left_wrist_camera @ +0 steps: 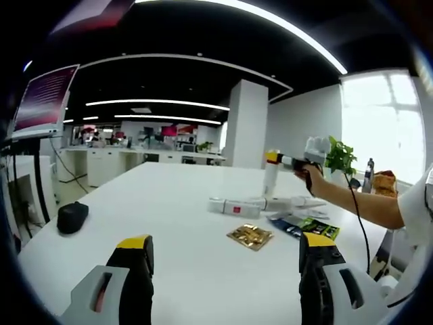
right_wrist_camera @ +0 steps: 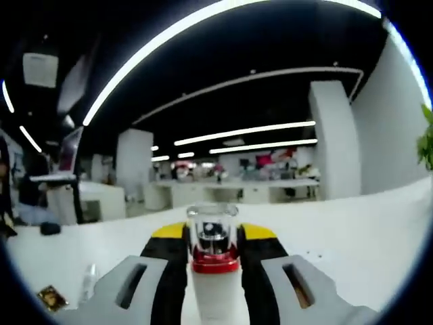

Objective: Arrange the skincare products in the storage area until every visible bottle or jar stands upright without overlapping.

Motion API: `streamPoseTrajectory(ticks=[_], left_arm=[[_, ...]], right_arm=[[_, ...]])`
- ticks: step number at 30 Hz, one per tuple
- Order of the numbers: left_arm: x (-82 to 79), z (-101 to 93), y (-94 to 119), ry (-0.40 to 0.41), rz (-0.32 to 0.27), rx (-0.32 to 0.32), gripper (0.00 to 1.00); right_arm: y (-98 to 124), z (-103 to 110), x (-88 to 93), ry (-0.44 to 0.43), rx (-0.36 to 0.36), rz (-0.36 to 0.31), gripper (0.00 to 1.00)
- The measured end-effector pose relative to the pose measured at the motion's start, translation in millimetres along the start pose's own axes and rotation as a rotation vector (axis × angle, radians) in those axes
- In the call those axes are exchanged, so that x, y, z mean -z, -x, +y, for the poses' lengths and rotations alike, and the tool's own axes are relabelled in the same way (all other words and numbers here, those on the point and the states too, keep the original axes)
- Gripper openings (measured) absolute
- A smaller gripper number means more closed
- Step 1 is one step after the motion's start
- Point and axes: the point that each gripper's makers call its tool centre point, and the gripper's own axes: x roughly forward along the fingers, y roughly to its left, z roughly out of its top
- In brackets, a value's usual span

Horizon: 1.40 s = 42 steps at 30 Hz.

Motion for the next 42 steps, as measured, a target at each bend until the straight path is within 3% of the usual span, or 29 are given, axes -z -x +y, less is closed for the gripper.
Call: streamPoseTrajectory(ticks=[3, 7, 10, 16, 18, 21, 24, 26, 28, 32, 42], left_arm=[[-0.3, 0.6, -0.4, -0.001, -0.001, 0.0, 0.92], [-1.4, 2.0, -1.2, 0.007, -0.007, -0.003, 0.92], [-0.8, 1.1, -1.8, 0.007, -0.005, -0.001, 0.92], [0.2, 0.6, 1.2, 0.003, 0.0, -0.001, 0.92], [0.6, 2.7, 2.1, 0.008, 0.001, -0.007, 0.92], [1.8, 4.5, 0.7, 0.008, 0.005, -0.012, 0.91], [-0.1, 3.2, -1.9, 0.004, 0.002, -0.01, 0.91], [-2.7, 0.6, -3.7, 0.0, -0.006, -0.004, 0.91], [-4.5, -2.6, -5.3, 0.0, -0.014, 0.005, 0.9], [-2.3, -6.3, -8.0, -0.005, -0.012, 0.021, 0.88], [1.0, -8.7, -9.5, -0.006, -0.012, 0.04, 0.85]], right_arm=[[-1.5, 0.3, 7.2, 0.023, -0.003, 0.029, 0.55], [-3.9, 15.9, 20.9, 0.044, -0.059, 0.077, 0.82], [-4.7, 22.4, 25.8, 0.029, -0.088, 0.083, 0.96], [1.0, 16.1, 40.0, -0.051, -0.057, 0.111, 1.0], [5.8, 13.7, 54.6, -0.081, -0.042, 0.178, 0.97], [11.1, 9.3, 71.4, -0.048, -0.018, 0.255, 0.75], [11.3, 15.5, 78.0, -0.076, -0.039, 0.27, 0.58], [10.0, 17.0, 83.6, -0.084, -0.039, 0.295, 0.54], [10.5, 9.2, 87.0, -0.013, -0.002, 0.321, 0.49], [12.9, -0.2, 86.3, 0.0, 0.069, 0.317, 0.3], [12.5, -6.0, 84.3, 0.019, 0.111, 0.309, 0.28]])
